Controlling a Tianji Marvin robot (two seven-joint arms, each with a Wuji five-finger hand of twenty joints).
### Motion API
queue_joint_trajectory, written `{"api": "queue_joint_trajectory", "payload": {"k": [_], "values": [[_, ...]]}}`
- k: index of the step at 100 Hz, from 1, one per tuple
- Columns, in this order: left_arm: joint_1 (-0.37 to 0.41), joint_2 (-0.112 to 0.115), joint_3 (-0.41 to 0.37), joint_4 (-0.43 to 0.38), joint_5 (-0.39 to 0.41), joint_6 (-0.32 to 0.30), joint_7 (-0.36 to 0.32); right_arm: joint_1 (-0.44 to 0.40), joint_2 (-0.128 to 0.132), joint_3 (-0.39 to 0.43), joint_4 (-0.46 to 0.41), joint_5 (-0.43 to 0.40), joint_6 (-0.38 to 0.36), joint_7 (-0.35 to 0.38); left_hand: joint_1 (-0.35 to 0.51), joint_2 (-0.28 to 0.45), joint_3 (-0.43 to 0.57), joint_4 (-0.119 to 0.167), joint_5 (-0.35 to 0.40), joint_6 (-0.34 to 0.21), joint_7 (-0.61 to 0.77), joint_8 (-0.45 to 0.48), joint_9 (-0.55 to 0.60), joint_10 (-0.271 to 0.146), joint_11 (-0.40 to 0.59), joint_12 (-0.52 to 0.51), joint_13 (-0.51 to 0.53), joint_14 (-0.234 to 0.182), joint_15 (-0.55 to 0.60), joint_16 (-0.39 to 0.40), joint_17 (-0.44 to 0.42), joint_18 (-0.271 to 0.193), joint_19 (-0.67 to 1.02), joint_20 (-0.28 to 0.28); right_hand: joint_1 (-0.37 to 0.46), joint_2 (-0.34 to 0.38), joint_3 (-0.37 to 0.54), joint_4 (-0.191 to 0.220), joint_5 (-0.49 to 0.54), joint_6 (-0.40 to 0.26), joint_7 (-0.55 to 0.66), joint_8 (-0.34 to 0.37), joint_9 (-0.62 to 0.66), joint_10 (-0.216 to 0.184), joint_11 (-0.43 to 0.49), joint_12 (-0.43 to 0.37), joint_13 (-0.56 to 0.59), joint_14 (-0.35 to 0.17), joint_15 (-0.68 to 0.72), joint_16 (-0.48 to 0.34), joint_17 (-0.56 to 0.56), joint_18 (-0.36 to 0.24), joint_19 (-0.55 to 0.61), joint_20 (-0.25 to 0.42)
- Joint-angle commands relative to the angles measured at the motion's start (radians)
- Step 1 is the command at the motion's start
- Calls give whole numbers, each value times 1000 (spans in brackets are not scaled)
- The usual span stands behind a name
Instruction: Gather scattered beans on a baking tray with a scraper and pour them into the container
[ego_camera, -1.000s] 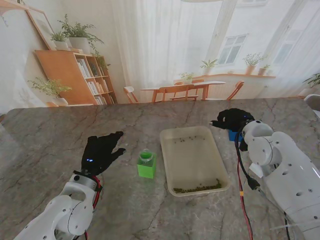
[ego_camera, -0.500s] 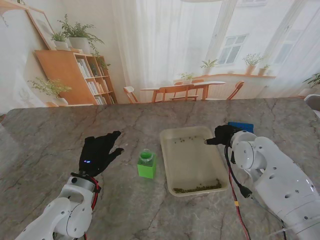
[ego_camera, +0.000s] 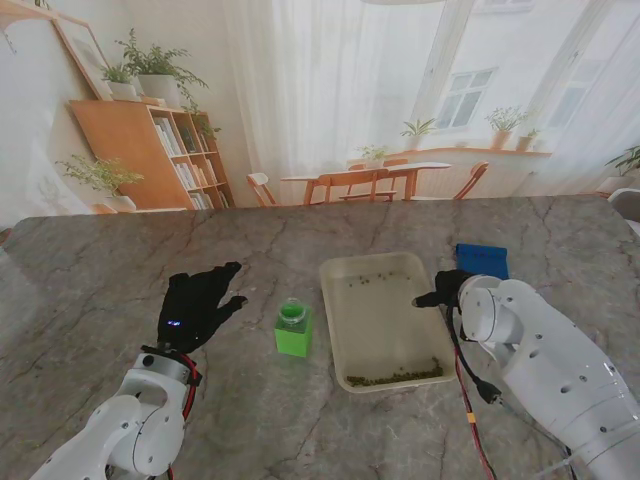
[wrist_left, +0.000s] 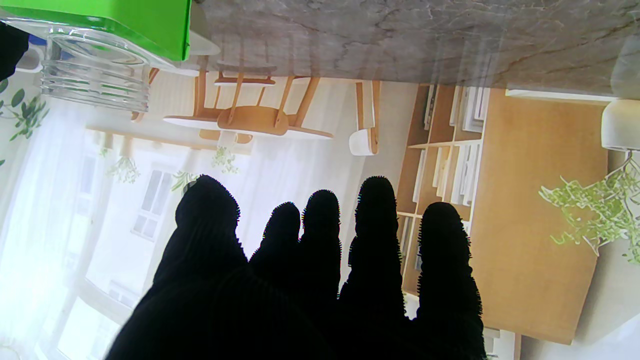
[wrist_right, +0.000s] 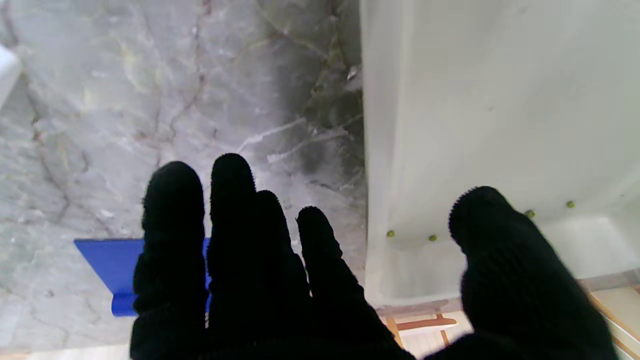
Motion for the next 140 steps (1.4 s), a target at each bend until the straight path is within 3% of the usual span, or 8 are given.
{"api": "queue_joint_trajectory", "payload": {"k": [1, 37, 54, 80, 94, 113, 128, 140], "values": [[3, -4, 2, -1, -4, 0, -1, -3, -2, -19, 25, 10, 12, 0, -8, 58, 7, 96, 24, -7, 8, 4, 8, -8, -9, -2, 28, 4, -11, 7, -3, 28, -14, 23, 10, -18, 10, -27, -2, 34, 5, -6, -18, 23, -6, 19, -14, 18, 26, 20, 2, 33, 18, 16], [3, -4, 3, -1, -6, 2, 0, 19, -12, -105, 71, 56, 68, -58, -10, 58, 6, 95, 23, -7, 8, 4, 9, -9, -9, -1, 29, 5, -10, 7, -3, 27, -15, 23, 161, -104, 8, -10, 4, -18, 121, 137, -55, -12, 180, 137, 27, -73, 235, 78, 85, -39, 104, 35], [5, -5, 1, -2, -5, 5, 1, 39, -18, -150, 98, 91, 90, -79, -8, 58, 7, 96, 24, -8, 9, 4, 9, -9, -9, -1, 28, 5, -10, 7, -3, 27, -15, 23, 103, -198, 271, -34, 11, -46, 176, 214, -52, -48, 321, 175, 71, -134, 338, 85, 152, -84, 156, 20], [5, -5, 0, -2, -5, 6, 1, 69, -40, -217, 153, 140, 131, -161, -7, 58, 8, 96, 23, -7, 8, 4, 10, -7, -9, -1, 28, 6, -11, 7, -3, 27, -15, 23, 148, -282, 443, -54, 15, -121, 428, 342, 35, -149, 539, 232, 199, -264, 463, 75, 310, -180, 245, -13], [5, -5, 0, -2, -5, 6, 1, 81, -60, -236, 173, 212, 185, -204, -8, 58, 7, 96, 24, -8, 9, 4, 10, -8, -9, -1, 29, 5, -10, 7, -3, 26, -15, 23, 234, -345, 452, -149, -42, -176, 797, 200, 119, -219, 635, 251, 277, -308, 500, 46, 387, -207, 287, -49], [5, -5, 0, -2, -5, 6, 1, 87, -89, -239, 194, 306, 254, -261, -8, 57, 7, 96, 25, -7, 8, 4, 10, -7, -9, -1, 29, 6, -10, 8, -3, 27, -15, 24, 314, -343, 423, -162, -32, -259, 1078, 65, 187, -257, 687, 226, 331, -327, 530, 35, 440, -215, 318, -63], [5, -5, 0, -2, -5, 5, 1, 84, -119, -223, 213, 363, 303, -328, -8, 58, 7, 96, 24, -6, 8, 4, 9, -8, -9, -1, 28, 6, -10, 8, -4, 26, -15, 24, 326, -324, 437, -144, 56, -361, 1215, 140, 202, -270, 710, 242, 337, -334, 553, 39, 448, -211, 335, -63], [5, -5, 0, -3, -5, 5, 1, 72, -145, -195, 221, 393, 333, -396, -7, 58, 8, 96, 25, -6, 9, 4, 9, -8, -9, -1, 29, 5, -10, 8, -3, 27, -14, 24, 318, -414, 495, -166, 183, -515, 1229, 251, 232, -298, 709, 205, 351, -326, 543, 25, 465, -207, 328, -85]]}}
